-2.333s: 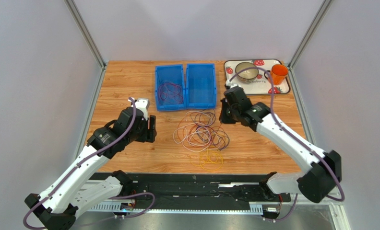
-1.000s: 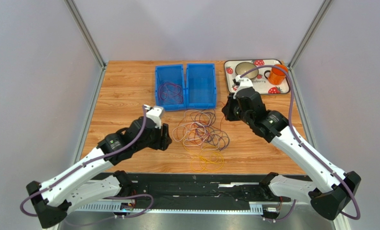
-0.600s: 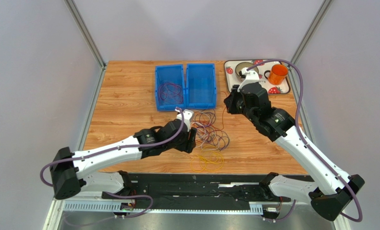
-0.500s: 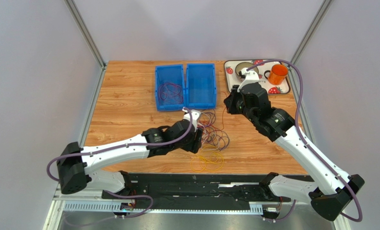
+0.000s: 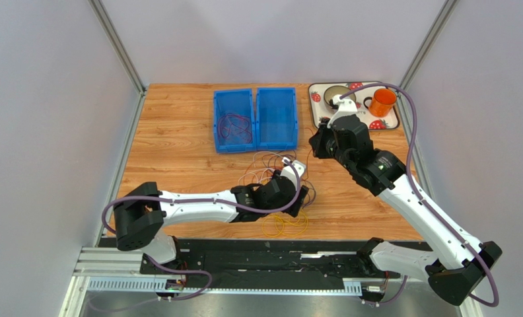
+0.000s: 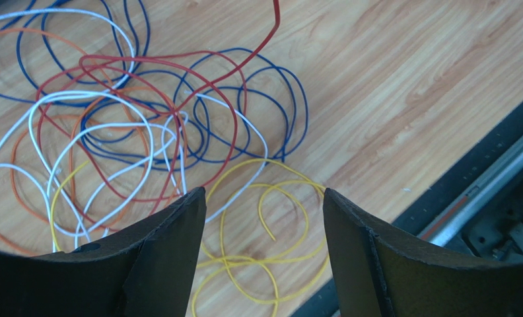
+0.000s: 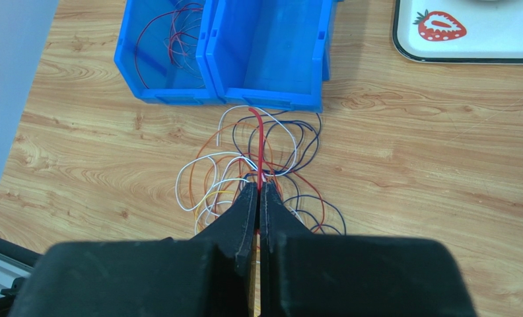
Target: Untangle the cables
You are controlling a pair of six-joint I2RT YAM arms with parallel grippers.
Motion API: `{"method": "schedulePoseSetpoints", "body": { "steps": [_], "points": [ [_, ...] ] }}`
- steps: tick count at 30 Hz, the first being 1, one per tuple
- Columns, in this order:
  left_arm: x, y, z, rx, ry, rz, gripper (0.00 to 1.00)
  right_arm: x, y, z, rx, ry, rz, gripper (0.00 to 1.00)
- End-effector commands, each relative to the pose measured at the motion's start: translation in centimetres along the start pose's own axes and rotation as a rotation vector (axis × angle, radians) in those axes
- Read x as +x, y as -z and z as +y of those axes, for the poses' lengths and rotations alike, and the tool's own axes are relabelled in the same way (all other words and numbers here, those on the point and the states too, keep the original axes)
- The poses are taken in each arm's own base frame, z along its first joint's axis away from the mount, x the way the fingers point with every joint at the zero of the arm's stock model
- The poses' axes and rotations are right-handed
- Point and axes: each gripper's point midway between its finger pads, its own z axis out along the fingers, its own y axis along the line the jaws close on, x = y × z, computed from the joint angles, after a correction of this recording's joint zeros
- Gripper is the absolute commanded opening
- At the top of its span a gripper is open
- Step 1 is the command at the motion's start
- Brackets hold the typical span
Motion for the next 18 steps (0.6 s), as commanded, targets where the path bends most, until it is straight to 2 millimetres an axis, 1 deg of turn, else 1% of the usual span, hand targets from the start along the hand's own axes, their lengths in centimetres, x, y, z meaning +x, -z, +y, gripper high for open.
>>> {"method": "schedulePoseSetpoints", "body": {
  "steps": [1, 3, 6, 9, 11, 13, 17, 18],
  "points": [
    [-2.2, -1.7, -0.4, 0.01, -0.036, -0.163, 0.74, -1.5, 0.9, 0.1, -0.015, -0.013, -0.064, 0.0],
    [-2.4, -2.3, -0.2, -0.007, -0.071, -0.178, 0.75, -1.6, 0.9, 0.0, -0.015, -0.014, -0.065, 0.0],
    [-2.1, -3.8, 0.2, -0.045, -0.108, -0.187, 0.75, -1.4, 0.9, 0.0, -0.017, -0.016, -0.058, 0.0],
    [-2.3, -4.4, 0.5, -0.081, -0.121, -0.191, 0.75, -1.4, 1.1, 0.1, -0.024, -0.02, -0.058, 0.0],
    [-2.6, -4.7, 0.5, -0.087, -0.125, -0.201, 0.75, -1.4, 1.0, 0.2, -0.026, -0.022, -0.055, 0.0],
    [-2.5, -5.0, 1.1, -0.123, -0.125, -0.2, 0.74, -1.3, 1.1, 0.2, -0.029, -0.023, -0.05, 0.0],
    [-2.6, -4.9, 1.6, -0.141, -0.137, -0.224, 0.73, -1.0, 1.0, 0.4, -0.039, -0.027, -0.042, 0.0],
    [-2.7, -5.0, 1.4, -0.135, -0.139, -0.232, 0.73, -1.0, 0.9, 0.4, -0.036, -0.028, -0.04, 0.0]
  ]
}}
